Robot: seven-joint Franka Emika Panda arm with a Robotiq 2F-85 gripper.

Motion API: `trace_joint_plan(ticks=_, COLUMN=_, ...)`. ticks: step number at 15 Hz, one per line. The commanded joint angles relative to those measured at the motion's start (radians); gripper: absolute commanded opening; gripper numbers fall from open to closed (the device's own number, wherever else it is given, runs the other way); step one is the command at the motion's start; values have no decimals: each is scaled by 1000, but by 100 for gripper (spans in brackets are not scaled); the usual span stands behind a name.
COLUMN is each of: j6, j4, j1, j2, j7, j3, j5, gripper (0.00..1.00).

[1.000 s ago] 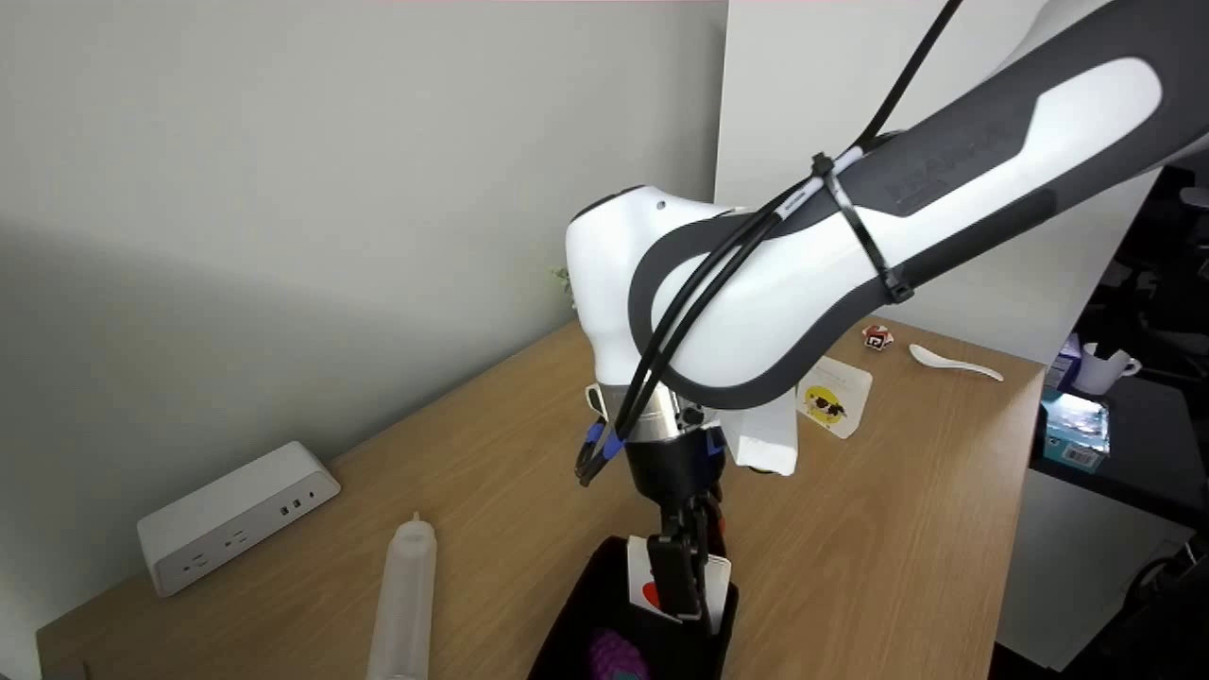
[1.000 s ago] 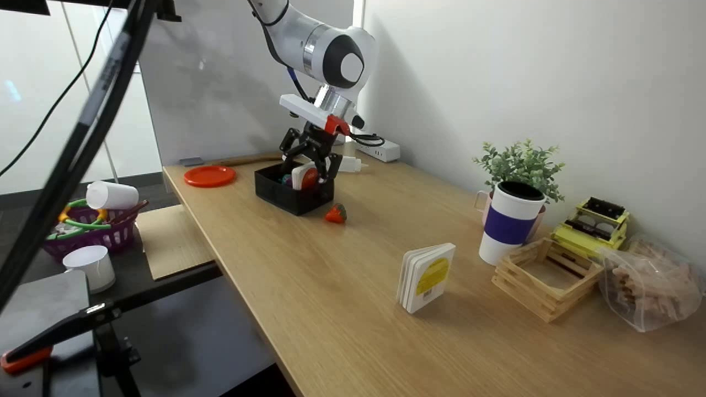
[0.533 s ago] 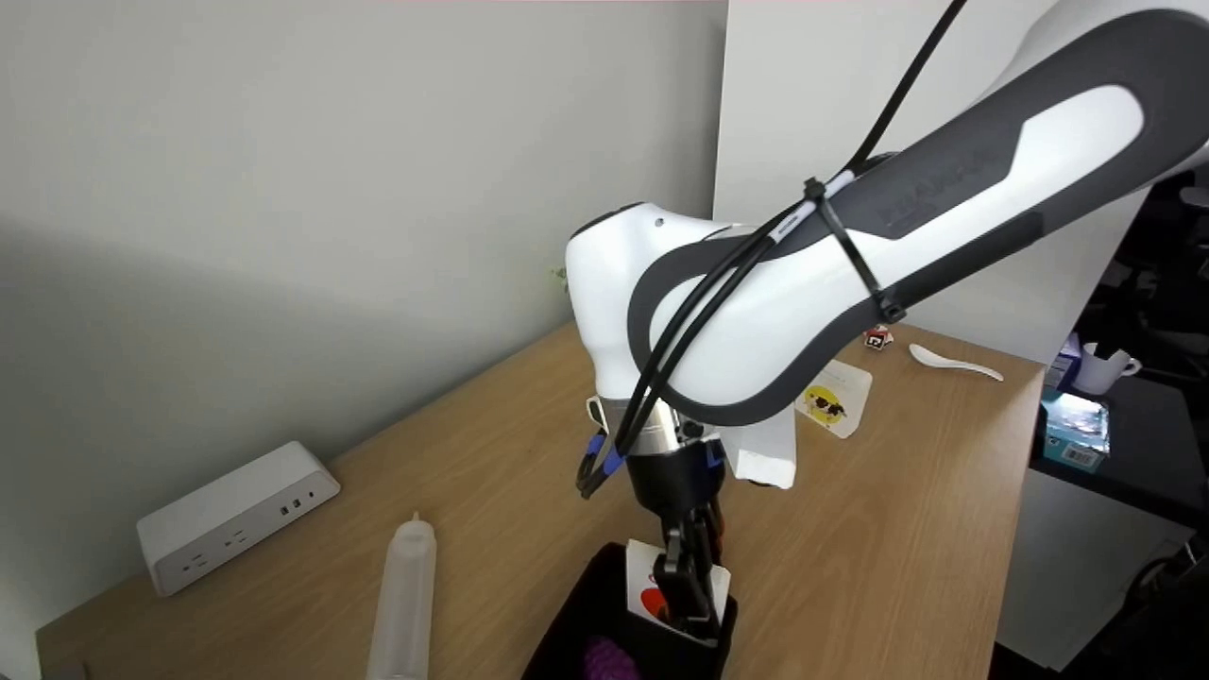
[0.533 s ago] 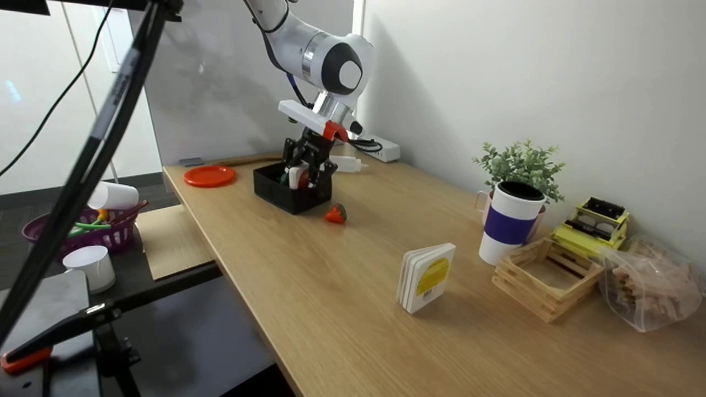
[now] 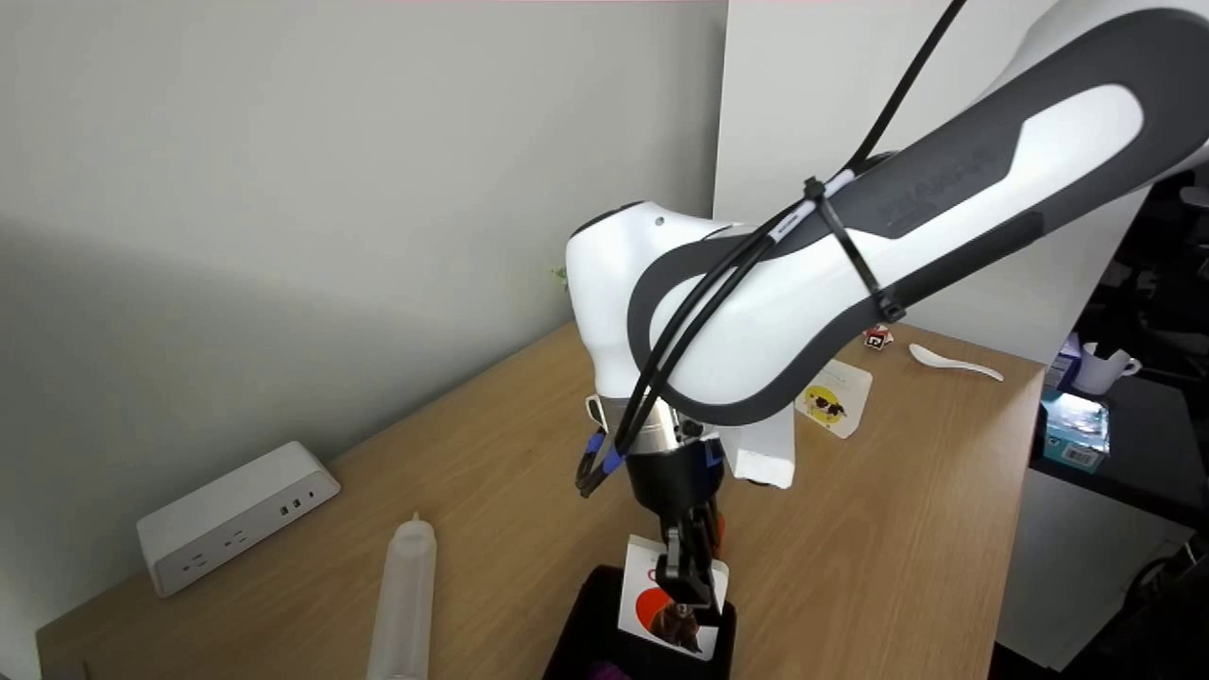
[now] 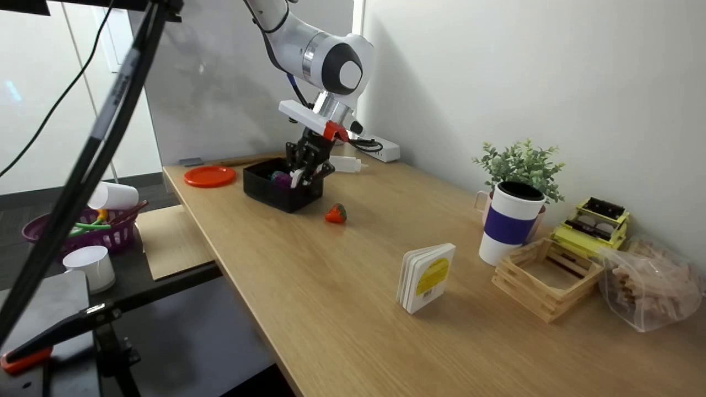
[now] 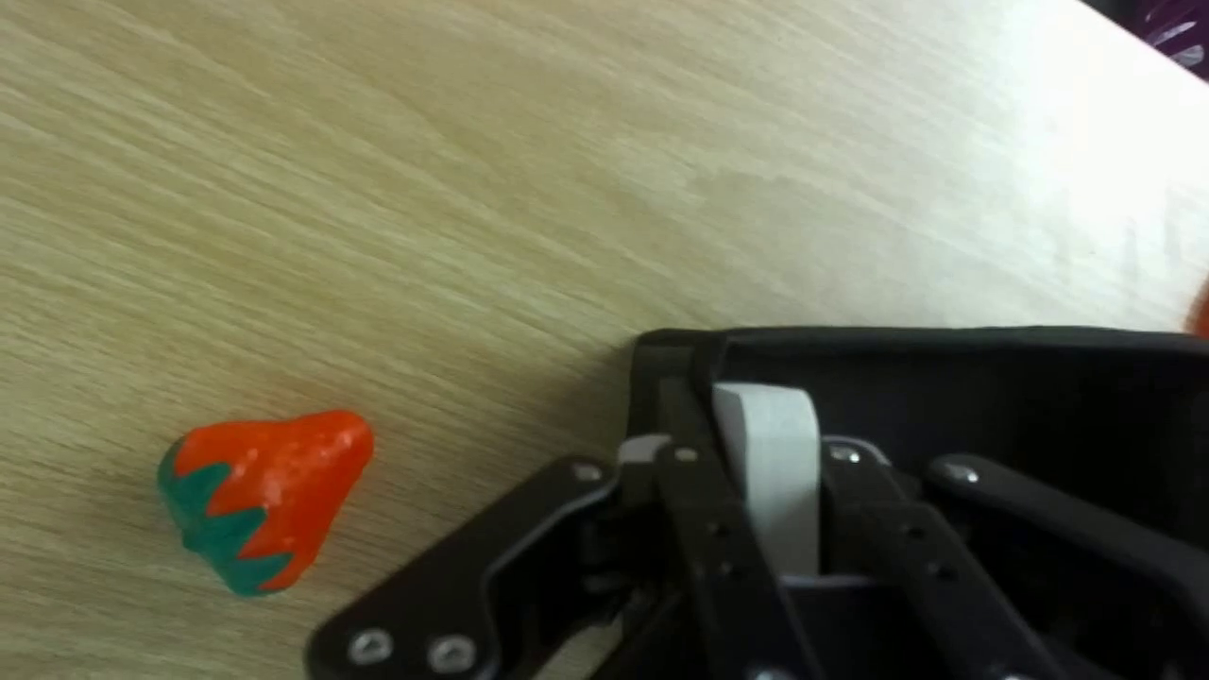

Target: Remove the things from the black box and put them on the table

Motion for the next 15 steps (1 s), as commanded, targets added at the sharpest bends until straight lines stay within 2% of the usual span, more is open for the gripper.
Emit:
trace_joint_plan(ticks=1, j6=41, j4=-5, j1=2, j2=-5, j7=6, j3=-8, j5=8, gripper=5)
trace_joint_plan(ticks=10, j6=253, j4=-146, j1=2, j2=-110, j7=116, j3=-40, j5=2, gripper=5)
trace_joint_plan(ticks=15, j6=203, j4=-184, j1=8, j2=-138, j7=211, j3=-75, j5=-4, gripper=5)
